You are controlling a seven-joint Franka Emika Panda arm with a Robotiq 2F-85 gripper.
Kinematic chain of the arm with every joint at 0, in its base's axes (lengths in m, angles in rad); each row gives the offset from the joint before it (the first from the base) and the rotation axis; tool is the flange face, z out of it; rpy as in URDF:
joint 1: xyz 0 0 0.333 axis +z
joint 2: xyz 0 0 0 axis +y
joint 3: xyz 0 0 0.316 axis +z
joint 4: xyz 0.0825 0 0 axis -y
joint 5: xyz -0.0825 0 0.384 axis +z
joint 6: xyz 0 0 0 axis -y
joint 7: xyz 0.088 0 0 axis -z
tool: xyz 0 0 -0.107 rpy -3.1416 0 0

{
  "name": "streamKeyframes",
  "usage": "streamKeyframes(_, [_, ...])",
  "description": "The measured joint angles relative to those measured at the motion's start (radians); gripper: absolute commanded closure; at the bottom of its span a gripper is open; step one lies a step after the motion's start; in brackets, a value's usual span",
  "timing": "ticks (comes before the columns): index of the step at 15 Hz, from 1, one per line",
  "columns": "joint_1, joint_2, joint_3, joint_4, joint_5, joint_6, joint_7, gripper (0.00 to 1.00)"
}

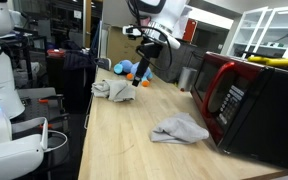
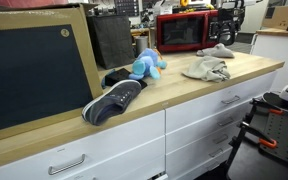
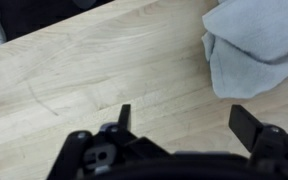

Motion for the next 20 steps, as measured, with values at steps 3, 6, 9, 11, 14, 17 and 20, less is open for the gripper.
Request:
streamKeyframes(3, [0.0,-0.138,0.0,-0.171,0.039,0.066,-0.064,0.0])
streamKeyframes(6, [0.002,-0.263,0.001,-0.327,0.079,0.127,-0.101,0.0])
streamKeyframes(9, [0.019,-0.341,0.011,-0.442,0.129,0.204,-0.099,0.0])
streamKeyframes(11, [0.035,-0.361,0.022,-0.494,0.164,0.267,-0.095,0.0])
streamKeyframes(14, [0.055,-0.359,0.04,-0.547,0.197,0.371,-0.078,0.0])
streamKeyframes(17, [0.058,-0.336,0.051,-0.567,0.195,0.451,-0.025,0.32])
streamKeyframes(20, [0.056,-0.294,0.052,-0.566,0.193,0.511,0.015,0.58])
